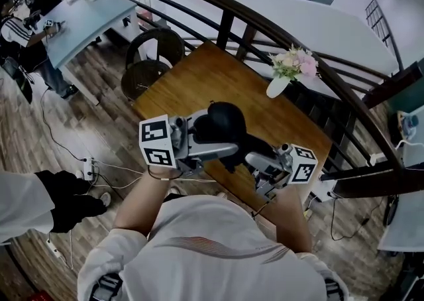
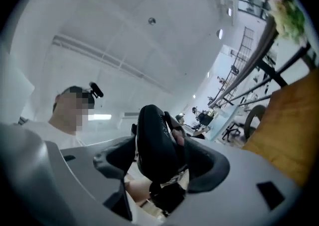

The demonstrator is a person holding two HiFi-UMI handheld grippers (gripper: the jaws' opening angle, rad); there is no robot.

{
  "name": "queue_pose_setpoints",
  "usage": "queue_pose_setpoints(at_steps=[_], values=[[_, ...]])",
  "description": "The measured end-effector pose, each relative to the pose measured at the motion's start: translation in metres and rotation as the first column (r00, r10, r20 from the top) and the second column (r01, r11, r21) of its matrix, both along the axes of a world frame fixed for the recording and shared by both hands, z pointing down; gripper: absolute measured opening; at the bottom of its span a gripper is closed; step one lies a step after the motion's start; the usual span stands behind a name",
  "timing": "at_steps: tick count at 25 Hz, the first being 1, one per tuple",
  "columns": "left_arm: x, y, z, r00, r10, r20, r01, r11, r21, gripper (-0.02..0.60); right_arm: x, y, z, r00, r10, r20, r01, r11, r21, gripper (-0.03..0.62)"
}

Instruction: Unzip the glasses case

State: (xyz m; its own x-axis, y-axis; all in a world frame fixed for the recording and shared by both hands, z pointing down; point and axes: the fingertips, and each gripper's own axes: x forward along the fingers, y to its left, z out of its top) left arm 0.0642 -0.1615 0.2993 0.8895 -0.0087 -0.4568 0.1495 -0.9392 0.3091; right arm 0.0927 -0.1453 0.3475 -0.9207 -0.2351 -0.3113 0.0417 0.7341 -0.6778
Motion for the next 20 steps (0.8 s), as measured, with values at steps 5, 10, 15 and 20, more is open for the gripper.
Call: queue_pose_setpoints(at_steps=[5, 10, 15, 20], values=[[0.008, -0.007, 0.009, 0.994, -0.084, 0.073, 0.087, 0.996, -0.036, 0.296, -0.009, 0.009, 0.013, 0.957, 0.093, -0.273, -0.038, 0.979, 0.200, 0.351], [0.018, -0.004, 0.011, 0.981, -0.147, 0.129, 0.147, 0.989, 0.011, 0.298, -0.017, 0.012, 0.023, 0.937, 0.106, -0.333, -0.021, 0.968, 0.248, 0.308], [0.018, 0.001, 0.010, 0.983, -0.129, 0.132, 0.127, 0.992, 0.025, 0.298, -0.021, 0.016, 0.019, 0.975, 0.047, -0.216, -0.002, 0.979, 0.205, 0.304], [0.021, 0.003, 0.017, 0.982, -0.121, 0.143, 0.119, 0.993, 0.025, 0.298, -0.029, 0.017, 0.027, 0.981, 0.024, -0.195, 0.014, 0.981, 0.196, 0.302]])
